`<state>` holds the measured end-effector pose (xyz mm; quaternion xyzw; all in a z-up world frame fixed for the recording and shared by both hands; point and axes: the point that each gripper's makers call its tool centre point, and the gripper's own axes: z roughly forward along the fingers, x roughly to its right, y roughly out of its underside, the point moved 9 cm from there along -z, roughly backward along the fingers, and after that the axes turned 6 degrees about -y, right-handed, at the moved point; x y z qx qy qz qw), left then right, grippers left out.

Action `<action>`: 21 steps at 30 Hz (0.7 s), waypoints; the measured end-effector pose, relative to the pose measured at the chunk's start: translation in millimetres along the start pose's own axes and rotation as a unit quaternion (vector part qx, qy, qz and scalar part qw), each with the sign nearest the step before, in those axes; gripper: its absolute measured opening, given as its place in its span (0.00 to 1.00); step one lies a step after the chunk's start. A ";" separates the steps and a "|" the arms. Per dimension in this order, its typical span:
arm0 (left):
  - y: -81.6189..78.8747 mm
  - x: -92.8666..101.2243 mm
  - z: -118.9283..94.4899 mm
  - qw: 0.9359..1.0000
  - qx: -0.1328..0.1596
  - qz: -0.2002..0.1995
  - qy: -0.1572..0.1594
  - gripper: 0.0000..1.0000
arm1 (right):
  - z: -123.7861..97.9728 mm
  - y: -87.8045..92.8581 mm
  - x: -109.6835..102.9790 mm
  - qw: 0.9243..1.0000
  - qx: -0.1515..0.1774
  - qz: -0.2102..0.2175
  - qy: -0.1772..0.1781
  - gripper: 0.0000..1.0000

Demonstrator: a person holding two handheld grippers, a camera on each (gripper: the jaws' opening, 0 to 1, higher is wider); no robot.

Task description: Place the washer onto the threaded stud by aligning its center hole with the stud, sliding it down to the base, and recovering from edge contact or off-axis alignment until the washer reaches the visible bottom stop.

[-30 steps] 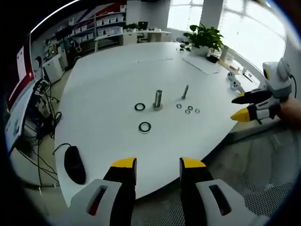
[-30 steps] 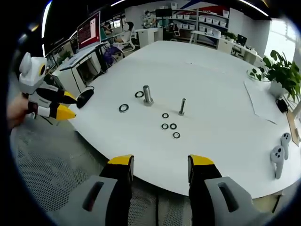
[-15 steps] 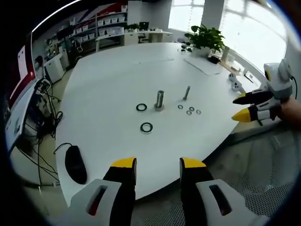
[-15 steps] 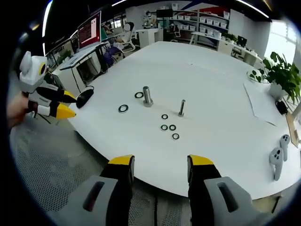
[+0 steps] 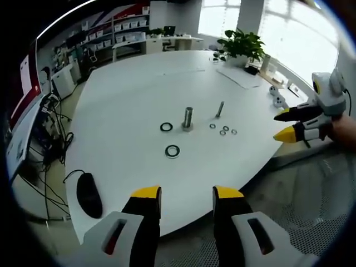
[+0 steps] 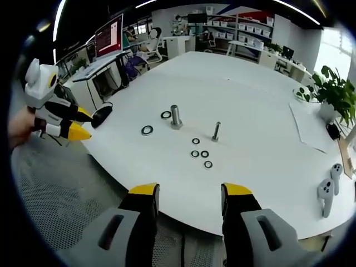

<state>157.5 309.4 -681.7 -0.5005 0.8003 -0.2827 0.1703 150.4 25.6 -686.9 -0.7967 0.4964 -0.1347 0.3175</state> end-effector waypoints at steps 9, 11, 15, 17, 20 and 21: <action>-0.8 2.0 -0.6 1.000 0.001 0.004 0.004 0.35 | 0.3 -1.1 0.0 1.000 0.005 -0.005 0.002 0.47; -1.1 1.5 -0.9 1.000 0.003 0.002 0.004 0.35 | -0.1 -1.4 -0.1 1.000 0.006 -0.005 0.002 0.47; 0.1 0.7 0.7 1.000 0.000 0.002 0.005 0.35 | -0.2 -0.9 -0.9 1.000 0.002 -0.010 0.003 0.47; -0.4 1.3 0.1 1.000 0.000 0.004 0.005 0.35 | -0.3 -1.7 -0.9 1.000 0.003 -0.013 0.004 0.47; -0.6 1.7 -0.1 1.000 0.000 0.003 0.007 0.35 | -0.3 -2.0 -0.5 1.000 0.003 -0.013 0.004 0.47; -0.4 2.1 -0.1 1.000 0.000 0.003 0.007 0.36 | -0.1 -1.8 -0.7 1.000 0.003 -0.012 0.003 0.47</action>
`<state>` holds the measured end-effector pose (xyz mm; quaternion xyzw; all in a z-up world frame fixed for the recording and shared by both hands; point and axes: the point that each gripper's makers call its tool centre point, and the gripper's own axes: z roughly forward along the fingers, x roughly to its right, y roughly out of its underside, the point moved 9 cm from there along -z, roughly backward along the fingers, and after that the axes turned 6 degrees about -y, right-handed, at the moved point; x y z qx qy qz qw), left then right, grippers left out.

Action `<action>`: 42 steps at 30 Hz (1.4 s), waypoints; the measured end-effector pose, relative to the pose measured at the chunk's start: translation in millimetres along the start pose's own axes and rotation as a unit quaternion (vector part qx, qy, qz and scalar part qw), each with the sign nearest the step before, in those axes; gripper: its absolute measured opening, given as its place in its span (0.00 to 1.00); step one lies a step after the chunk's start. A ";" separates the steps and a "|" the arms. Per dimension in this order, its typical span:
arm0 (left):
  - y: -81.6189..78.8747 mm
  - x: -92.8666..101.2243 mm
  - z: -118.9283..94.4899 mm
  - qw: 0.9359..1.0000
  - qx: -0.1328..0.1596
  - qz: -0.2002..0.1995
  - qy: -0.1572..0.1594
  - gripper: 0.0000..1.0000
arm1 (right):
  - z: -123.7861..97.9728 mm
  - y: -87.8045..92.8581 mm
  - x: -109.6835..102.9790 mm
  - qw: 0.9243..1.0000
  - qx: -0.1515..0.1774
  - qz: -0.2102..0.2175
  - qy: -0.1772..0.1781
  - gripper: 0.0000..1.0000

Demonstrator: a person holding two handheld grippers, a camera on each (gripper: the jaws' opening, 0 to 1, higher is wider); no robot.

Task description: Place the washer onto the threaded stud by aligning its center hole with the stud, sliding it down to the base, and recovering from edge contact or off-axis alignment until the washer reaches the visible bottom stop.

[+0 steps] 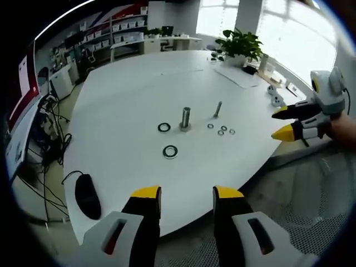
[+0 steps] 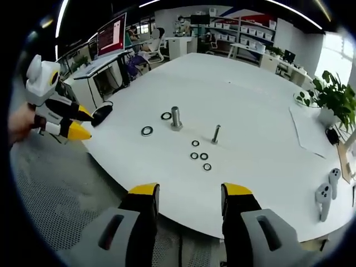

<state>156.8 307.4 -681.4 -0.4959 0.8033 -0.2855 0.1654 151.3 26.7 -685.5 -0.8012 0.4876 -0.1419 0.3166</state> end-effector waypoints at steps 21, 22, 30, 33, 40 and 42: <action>2.6 1.3 4.9 1.000 -0.007 0.010 0.004 0.36 | -1.4 -5.0 -4.0 1.000 0.012 0.007 -0.026 0.46; 3.2 1.5 5.5 1.000 -0.008 0.010 0.003 0.36 | -1.5 -4.8 -3.0 1.000 0.012 0.009 -0.026 0.46; 3.7 -3.1 6.6 1.000 -0.010 -0.003 -0.003 0.37 | 0.6 -3.2 -1.1 0.999 0.000 0.020 -0.032 0.46; 2.8 -3.0 7.7 1.000 -0.007 -0.008 -0.003 0.37 | 0.7 -3.1 -2.3 0.999 -0.003 0.021 -0.038 0.46; 7.5 -3.5 8.7 1.000 -0.024 0.003 -0.015 0.38 | 1.5 -0.6 -5.2 0.999 -0.013 0.023 -0.044 0.45; 6.7 -2.7 8.6 1.000 -0.020 -0.001 -0.012 0.37 | 1.0 0.9 -3.3 0.997 -0.005 0.059 -0.056 0.45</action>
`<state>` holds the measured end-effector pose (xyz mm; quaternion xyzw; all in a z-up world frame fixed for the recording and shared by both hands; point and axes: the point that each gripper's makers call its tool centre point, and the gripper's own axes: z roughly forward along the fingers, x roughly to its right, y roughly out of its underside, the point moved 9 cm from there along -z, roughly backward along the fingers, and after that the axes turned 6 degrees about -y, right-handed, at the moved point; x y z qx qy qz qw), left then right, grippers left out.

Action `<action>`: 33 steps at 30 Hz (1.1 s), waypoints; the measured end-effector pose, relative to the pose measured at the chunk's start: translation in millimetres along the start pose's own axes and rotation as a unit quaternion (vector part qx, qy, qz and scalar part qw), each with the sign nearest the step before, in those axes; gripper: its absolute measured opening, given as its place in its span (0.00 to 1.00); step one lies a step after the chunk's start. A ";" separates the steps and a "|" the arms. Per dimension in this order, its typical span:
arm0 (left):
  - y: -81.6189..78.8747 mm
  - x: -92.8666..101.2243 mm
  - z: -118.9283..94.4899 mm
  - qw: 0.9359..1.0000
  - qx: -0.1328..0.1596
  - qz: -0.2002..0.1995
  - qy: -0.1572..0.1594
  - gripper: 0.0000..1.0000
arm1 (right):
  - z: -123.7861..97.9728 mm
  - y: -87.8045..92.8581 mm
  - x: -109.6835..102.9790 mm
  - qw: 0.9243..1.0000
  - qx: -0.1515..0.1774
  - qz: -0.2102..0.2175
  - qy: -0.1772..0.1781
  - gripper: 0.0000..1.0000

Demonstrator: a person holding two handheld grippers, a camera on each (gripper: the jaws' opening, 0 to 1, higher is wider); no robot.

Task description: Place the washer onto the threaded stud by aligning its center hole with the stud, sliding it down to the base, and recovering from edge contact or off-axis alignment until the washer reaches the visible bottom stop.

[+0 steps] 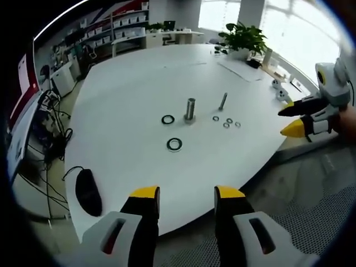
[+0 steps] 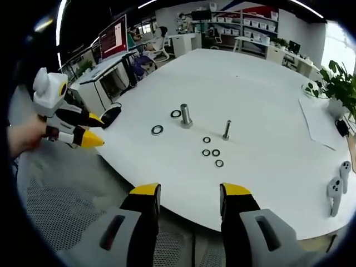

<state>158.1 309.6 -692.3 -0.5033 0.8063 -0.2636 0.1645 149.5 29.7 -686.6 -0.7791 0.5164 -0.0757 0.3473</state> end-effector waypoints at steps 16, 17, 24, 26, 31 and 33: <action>0.8 -0.3 2.2 1.000 -0.008 0.022 -0.016 0.38 | -1.3 -4.0 -2.0 1.000 0.010 -0.020 0.003 0.45; 0.6 -1.1 1.7 1.000 -0.008 0.014 -0.014 0.38 | -1.2 -3.2 -1.5 1.000 0.009 -0.018 0.003 0.45; -3.8 -0.6 -0.6 1.000 0.004 0.007 -0.012 0.38 | -2.0 -3.6 2.1 1.000 0.008 -0.018 0.018 0.45; -3.5 0.8 0.4 1.000 0.000 0.005 -0.006 0.39 | -1.7 -3.1 2.3 0.999 0.002 -0.026 0.021 0.45; -7.2 4.3 1.2 1.000 0.003 0.015 -0.001 0.39 | -3.7 -8.1 3.6 0.999 0.009 -0.040 0.034 0.45; -7.0 5.2 2.9 1.000 0.000 0.017 0.002 0.39 | -3.6 -7.4 4.2 0.999 0.005 -0.041 0.034 0.45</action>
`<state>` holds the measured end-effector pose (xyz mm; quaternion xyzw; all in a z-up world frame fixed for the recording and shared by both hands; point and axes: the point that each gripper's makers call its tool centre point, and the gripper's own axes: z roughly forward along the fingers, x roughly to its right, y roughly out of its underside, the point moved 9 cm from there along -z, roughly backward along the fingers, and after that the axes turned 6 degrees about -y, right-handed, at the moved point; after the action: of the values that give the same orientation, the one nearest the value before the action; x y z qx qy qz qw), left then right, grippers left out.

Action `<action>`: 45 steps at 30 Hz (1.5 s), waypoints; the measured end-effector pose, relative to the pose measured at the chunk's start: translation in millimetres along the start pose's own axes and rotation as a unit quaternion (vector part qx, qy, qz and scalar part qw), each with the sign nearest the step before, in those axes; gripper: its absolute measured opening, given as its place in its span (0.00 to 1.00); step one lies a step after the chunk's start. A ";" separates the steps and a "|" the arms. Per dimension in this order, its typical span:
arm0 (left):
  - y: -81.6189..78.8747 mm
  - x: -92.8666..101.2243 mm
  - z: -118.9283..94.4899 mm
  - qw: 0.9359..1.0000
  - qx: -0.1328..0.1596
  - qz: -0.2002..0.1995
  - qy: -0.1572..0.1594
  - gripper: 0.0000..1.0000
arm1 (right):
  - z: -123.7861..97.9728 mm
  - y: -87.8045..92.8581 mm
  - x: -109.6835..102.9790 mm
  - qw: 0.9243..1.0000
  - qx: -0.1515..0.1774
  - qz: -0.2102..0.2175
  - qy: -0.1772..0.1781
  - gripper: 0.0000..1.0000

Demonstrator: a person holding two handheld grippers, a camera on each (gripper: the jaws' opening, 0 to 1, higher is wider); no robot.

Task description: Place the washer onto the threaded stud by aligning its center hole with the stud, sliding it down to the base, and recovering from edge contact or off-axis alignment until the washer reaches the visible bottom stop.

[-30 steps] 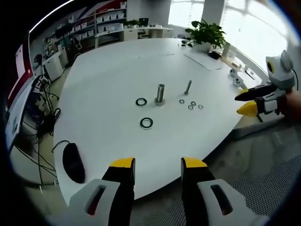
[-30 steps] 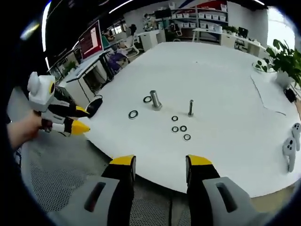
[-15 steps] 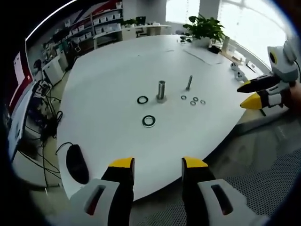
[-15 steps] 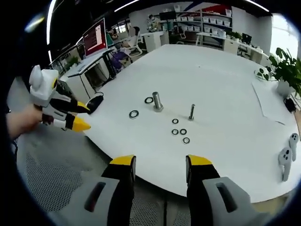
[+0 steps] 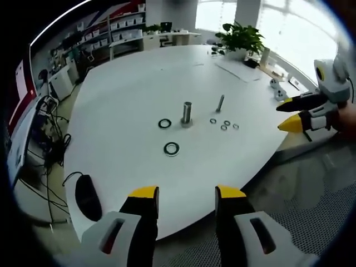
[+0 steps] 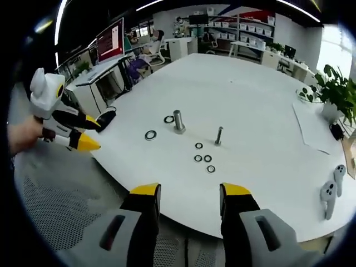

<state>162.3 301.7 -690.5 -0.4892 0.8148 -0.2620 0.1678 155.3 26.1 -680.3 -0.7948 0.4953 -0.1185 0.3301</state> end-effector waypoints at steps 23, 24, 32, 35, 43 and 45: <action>-28.1 -6.8 40.2 0.999 -0.028 0.030 0.009 0.40 | 1.0 -0.1 3.0 1.000 0.003 0.008 -0.006 0.44; -29.9 -7.5 42.8 0.999 -0.032 0.035 0.009 0.40 | 1.1 0.0 2.9 1.000 0.002 0.007 -0.006 0.44; -44.5 -16.2 65.6 0.998 -0.057 0.037 0.011 0.40 | 1.5 -1.4 2.4 1.000 0.005 0.002 -0.007 0.44; -46.1 -18.7 71.2 0.997 -0.066 0.045 0.009 0.40 | 1.6 -1.7 2.4 1.000 0.006 0.002 -0.008 0.44; -51.6 -22.1 77.3 0.997 -0.069 0.034 0.009 0.40 | -2.8 -3.5 4.8 1.000 0.011 0.004 -0.007 0.44; -52.8 -23.2 81.1 0.997 -0.071 0.036 0.009 0.40 | -4.5 -5.3 4.8 1.000 0.014 0.002 -0.008 0.44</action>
<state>253.6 280.6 -724.3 -0.4682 0.8497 -0.2016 0.1348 159.1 21.7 -674.2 -0.7900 0.4925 -0.1188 0.3454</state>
